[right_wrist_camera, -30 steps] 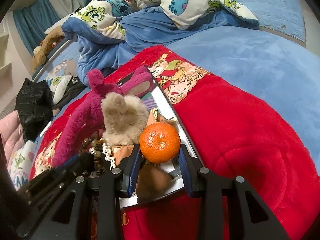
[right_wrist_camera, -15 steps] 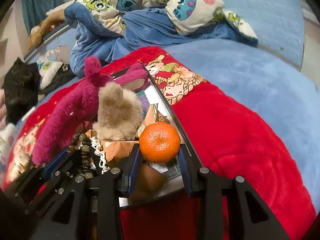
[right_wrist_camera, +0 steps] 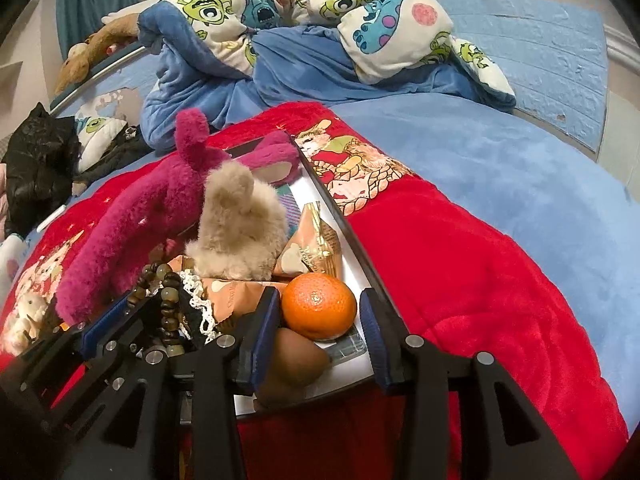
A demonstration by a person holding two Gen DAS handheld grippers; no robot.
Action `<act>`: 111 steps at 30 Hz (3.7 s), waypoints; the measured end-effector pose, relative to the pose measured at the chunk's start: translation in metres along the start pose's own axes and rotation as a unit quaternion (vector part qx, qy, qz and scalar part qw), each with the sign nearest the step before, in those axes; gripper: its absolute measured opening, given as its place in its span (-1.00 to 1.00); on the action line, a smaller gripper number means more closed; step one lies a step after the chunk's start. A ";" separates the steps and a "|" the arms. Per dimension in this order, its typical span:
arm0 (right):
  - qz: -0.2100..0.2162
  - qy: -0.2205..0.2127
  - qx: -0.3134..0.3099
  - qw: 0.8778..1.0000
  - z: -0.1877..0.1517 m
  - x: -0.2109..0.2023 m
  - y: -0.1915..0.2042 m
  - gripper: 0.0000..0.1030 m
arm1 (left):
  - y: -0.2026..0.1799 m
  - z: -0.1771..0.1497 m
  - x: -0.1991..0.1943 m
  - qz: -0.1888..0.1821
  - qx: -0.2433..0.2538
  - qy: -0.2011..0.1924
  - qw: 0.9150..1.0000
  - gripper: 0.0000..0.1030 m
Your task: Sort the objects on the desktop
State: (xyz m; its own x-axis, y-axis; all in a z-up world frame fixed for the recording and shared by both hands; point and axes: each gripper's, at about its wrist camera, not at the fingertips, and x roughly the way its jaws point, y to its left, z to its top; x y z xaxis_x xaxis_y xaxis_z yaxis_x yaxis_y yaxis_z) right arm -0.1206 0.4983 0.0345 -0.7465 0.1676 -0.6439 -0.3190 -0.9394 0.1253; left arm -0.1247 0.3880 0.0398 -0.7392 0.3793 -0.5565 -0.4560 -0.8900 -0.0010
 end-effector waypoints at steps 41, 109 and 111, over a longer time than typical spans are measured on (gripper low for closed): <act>0.103 -0.023 0.066 0.992 -0.001 -0.025 -0.034 1.00 | 0.042 -0.001 -0.025 -0.008 -0.125 -0.024 0.992 1.00; 0.152 -0.140 -0.127 0.970 -0.145 -0.138 0.259 1.00 | 0.271 -0.158 -0.253 0.229 -0.091 -0.072 0.966 1.00; 0.154 -0.138 -0.129 0.970 -0.145 -0.137 0.259 1.00 | 0.274 -0.159 -0.252 0.227 -0.096 -0.070 0.967 1.00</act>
State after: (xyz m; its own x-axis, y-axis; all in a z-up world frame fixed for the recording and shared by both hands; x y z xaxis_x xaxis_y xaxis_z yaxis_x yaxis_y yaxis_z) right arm -0.0158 0.1888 0.0454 -0.9224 -0.0917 -0.3752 0.0730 -0.9953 0.0639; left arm 0.0157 0.0085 0.0478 -0.9071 -0.0428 -0.4187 0.0215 -0.9982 0.0555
